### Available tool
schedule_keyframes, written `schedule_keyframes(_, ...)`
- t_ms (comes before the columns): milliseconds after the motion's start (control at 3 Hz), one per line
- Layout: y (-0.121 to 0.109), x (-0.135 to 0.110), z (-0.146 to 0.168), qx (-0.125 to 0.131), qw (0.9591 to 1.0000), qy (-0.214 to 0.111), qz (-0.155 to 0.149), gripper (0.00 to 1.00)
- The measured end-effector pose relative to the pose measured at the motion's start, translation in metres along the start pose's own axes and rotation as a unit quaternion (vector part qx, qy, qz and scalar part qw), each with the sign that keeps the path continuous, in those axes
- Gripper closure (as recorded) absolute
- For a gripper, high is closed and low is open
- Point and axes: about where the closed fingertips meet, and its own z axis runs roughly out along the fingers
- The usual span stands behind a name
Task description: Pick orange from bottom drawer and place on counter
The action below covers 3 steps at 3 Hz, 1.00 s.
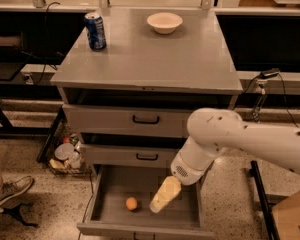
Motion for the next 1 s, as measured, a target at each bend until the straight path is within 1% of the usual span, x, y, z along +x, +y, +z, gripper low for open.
schedule_keyframes(333, -0.0111, -0.0181, 0.015, 0.005, 0.9992, -0.036, 0.014, 0.0)
schedule_keyframes(667, -0.011, -0.0184, 0.0144, 0.005, 0.9992, -0.036, 0.013, 0.0)
schedule_keyframes(1000, -0.0121, -0.0196, 0.0233, 0.011, 0.9992, -0.026, 0.029, 0.0)
